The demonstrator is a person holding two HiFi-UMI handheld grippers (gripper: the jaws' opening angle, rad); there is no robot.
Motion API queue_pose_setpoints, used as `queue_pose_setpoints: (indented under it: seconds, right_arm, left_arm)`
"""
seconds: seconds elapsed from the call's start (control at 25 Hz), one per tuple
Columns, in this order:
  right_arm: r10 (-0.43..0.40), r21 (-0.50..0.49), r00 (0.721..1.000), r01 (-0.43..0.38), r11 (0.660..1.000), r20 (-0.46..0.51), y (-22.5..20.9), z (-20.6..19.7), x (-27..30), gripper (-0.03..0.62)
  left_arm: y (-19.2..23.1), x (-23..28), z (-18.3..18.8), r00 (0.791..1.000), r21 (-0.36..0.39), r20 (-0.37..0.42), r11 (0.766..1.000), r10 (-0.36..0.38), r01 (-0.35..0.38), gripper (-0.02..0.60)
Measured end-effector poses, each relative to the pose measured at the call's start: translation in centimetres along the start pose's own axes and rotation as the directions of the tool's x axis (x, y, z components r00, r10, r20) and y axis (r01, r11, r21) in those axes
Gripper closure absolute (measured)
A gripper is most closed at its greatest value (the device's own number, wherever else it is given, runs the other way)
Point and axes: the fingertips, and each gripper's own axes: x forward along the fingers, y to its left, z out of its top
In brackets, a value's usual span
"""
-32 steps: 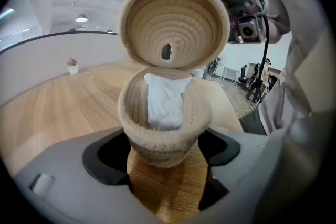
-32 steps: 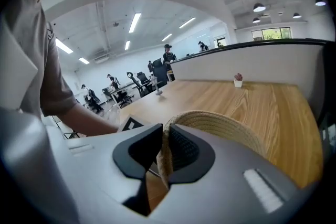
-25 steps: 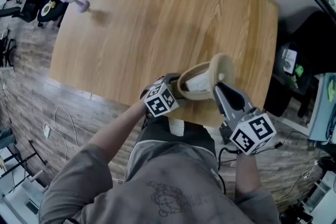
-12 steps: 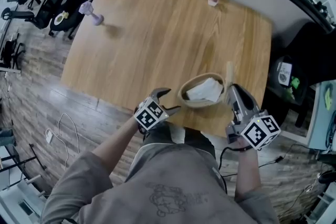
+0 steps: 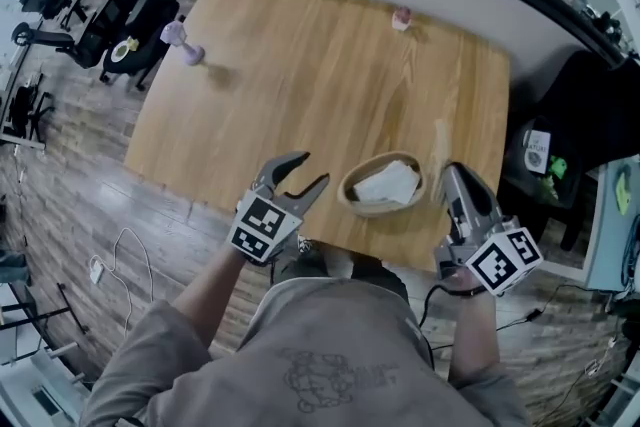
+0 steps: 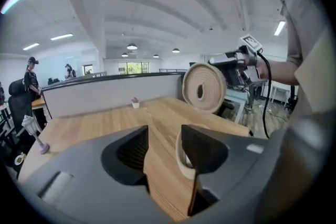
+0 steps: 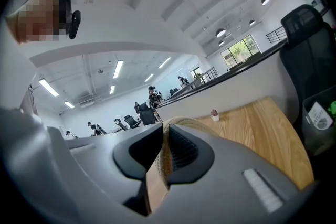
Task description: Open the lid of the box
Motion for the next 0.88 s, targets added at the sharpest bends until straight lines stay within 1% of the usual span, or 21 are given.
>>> queue_pose_setpoints:
  seconds: [0.08,0.16,0.24,0.36,0.48,0.56,0.6,0.72,0.8,0.88]
  right_arm:
    - [0.009,-0.019,0.999,-0.008,1.000,0.039,0.8,1.7,-0.3,0.551]
    - [0.020,-0.034,0.997,-0.018,0.999,0.073,1.6,3.3,-0.7,0.551]
    - [0.034,-0.050,0.994,-0.029,0.998,0.100,2.5,4.6,-0.9,0.551]
    - [0.057,-0.069,0.991,-0.048,0.996,0.124,3.8,6.0,-1.2,0.551]
    - [0.077,-0.086,0.987,-0.066,0.994,0.143,5.2,7.1,-1.6,0.551]
    - [0.092,-0.106,0.984,-0.076,0.991,0.154,6.2,7.7,-1.9,0.553]
    - [0.098,-0.119,0.983,-0.080,0.990,0.158,6.6,7.9,-2.0,0.553]
    - [0.107,-0.144,0.981,-0.084,0.986,0.163,7.3,8.3,-2.2,0.553]
    - [0.106,-0.145,0.981,-0.082,0.986,0.163,7.3,8.3,-2.3,0.553]
    - [0.102,-0.141,0.981,-0.079,0.987,0.162,7.2,8.3,-2.4,0.553]
  left_arm:
    - [0.7,-1.0,3.2,0.997,0.009,0.072,0.999,0.035,-0.036,0.402]
    - [1.3,-2.1,6.5,0.987,0.027,0.145,0.997,0.068,-0.073,0.451]
    - [1.7,-3.4,9.5,0.972,0.036,0.214,0.994,0.094,-0.104,0.465]
    - [2.0,-5.5,13.0,0.949,0.024,0.290,0.990,0.124,-0.136,0.513]
    - [2.6,-7.3,15.2,0.932,0.000,0.319,0.984,0.171,-0.180,0.551]
    - [3.2,-8.3,16.0,0.920,-0.012,0.328,0.975,0.214,-0.222,0.578]
    - [3.5,-8.7,16.2,0.916,-0.017,0.330,0.971,0.229,-0.237,0.580]
    - [3.9,-9.3,16.8,0.903,0.000,0.363,0.969,0.231,-0.248,0.580]
    - [3.8,-9.3,16.9,0.901,0.016,0.373,0.969,0.223,-0.246,0.580]
    - [3.6,-9.2,16.8,0.908,0.013,0.354,0.970,0.223,-0.243,0.580]
